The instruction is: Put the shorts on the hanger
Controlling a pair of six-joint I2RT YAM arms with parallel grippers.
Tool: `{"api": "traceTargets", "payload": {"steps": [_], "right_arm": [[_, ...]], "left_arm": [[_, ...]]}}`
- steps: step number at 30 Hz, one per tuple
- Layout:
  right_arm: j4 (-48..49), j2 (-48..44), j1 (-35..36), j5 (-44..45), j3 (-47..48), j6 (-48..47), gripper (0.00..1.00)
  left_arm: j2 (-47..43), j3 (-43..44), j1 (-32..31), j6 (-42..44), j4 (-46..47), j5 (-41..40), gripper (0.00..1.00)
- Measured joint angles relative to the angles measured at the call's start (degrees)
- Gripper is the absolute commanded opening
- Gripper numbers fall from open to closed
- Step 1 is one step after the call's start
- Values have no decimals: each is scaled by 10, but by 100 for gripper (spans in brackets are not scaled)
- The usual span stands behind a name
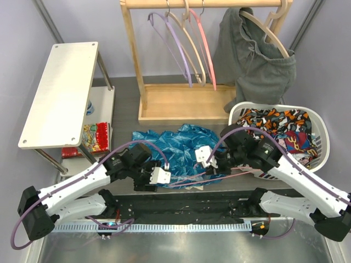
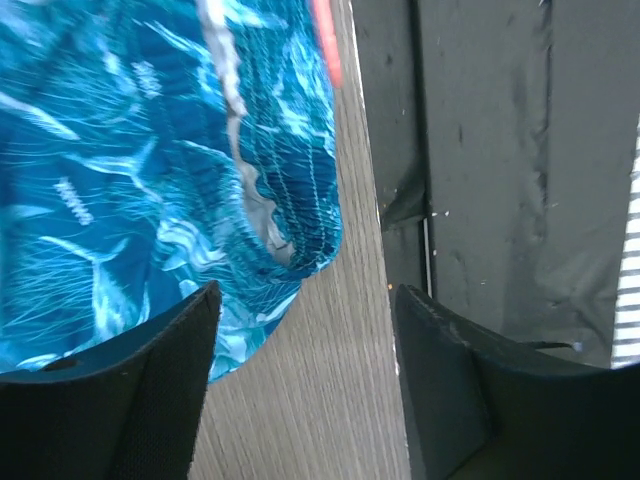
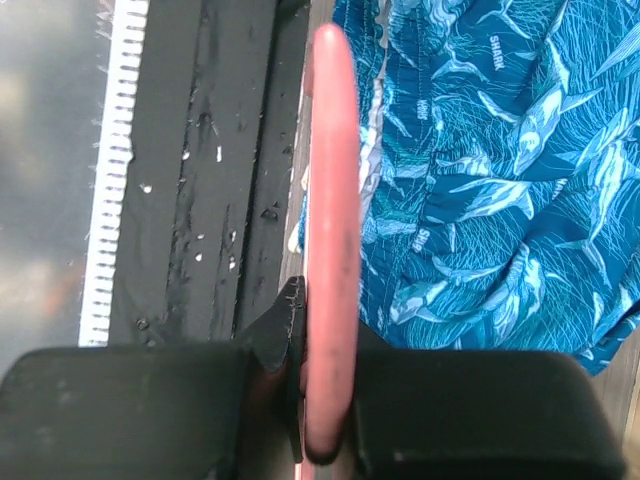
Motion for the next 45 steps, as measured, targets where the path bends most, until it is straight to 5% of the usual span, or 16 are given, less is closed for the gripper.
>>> {"api": "traceTargets", "payload": {"steps": [13, 17, 25, 27, 43, 44, 45], "right_arm": [[169, 20, 88, 121, -72, 92, 1], [205, 42, 103, 139, -85, 96, 1], [249, 63, 115, 154, -105, 88, 1], [264, 63, 115, 155, -114, 89, 1], [395, 94, 115, 132, -130, 121, 1], [409, 101, 115, 130, -130, 125, 1], [419, 105, 115, 129, -131, 129, 1]], "left_arm": [[-24, -84, -6, 12, 81, -42, 72], [-26, -106, -6, 10, 108, -50, 65], [-18, -116, -6, -11, 143, -59, 7], [-18, -116, -6, -17, 153, -59, 0], [-43, -11, -7, -79, 137, -58, 0], [-43, -3, -7, -85, 136, -57, 4], [-41, 4, -7, -89, 134, -57, 23]]}}
